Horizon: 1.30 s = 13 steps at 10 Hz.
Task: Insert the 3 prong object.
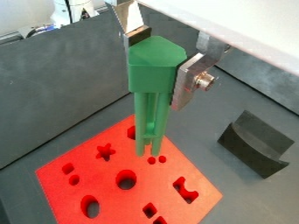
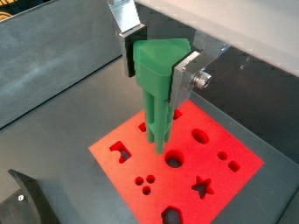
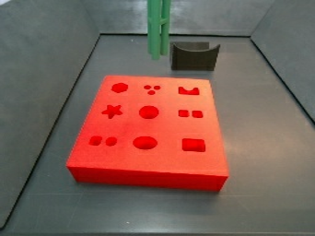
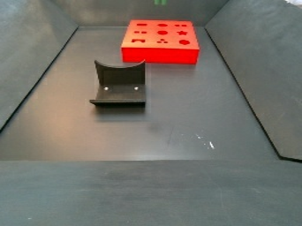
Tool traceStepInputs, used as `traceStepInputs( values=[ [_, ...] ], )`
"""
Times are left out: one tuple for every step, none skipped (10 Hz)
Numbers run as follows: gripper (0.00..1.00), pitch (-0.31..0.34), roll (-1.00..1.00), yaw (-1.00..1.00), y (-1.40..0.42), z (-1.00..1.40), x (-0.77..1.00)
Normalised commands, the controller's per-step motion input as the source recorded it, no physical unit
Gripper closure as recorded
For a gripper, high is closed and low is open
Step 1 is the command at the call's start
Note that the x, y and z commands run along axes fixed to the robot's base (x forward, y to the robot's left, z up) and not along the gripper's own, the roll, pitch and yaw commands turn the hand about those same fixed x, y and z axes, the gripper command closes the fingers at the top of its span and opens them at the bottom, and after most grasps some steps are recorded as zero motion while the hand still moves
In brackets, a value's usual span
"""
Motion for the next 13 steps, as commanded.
traceStepInputs(
  values=[
    [1.0, 0.0, 0.0, 0.12, 0.2, -0.16, 0.04],
    [1.0, -0.046, -0.1, 0.32, 0.3, -0.28, 0.04],
    [1.0, -0.074, -0.1, 0.41, 0.33, -0.45, 0.16],
    [1.0, -0.106, -0.03, 0.29, 0.31, -0.48, 0.09],
    [1.0, -0.077, 0.0, 0.11, 0.22, -0.55, 0.1],
    [1.0, -0.09, 0.0, 0.09, 0.17, -0.59, 0.02],
    [1.0, -0.11, 0.09, 0.02, 0.05, -0.61, -0.01],
    [1.0, -0.116, 0.15, 0.03, 0.0, -0.55, -0.05],
    [1.0, -0.077, 0.16, 0.02, 0.0, -0.45, 0.0],
    [1.0, -0.059, 0.21, 0.0, 0.03, -0.4, 0.0],
    [1.0, -0.059, 0.21, 0.0, 0.07, -0.36, -0.08],
    [1.0, -0.1, 0.0, 0.0, 0.0, -0.36, -0.33],
    [1.0, -0.091, -0.03, 0.0, 0.0, -0.16, -0.15]
  ],
)
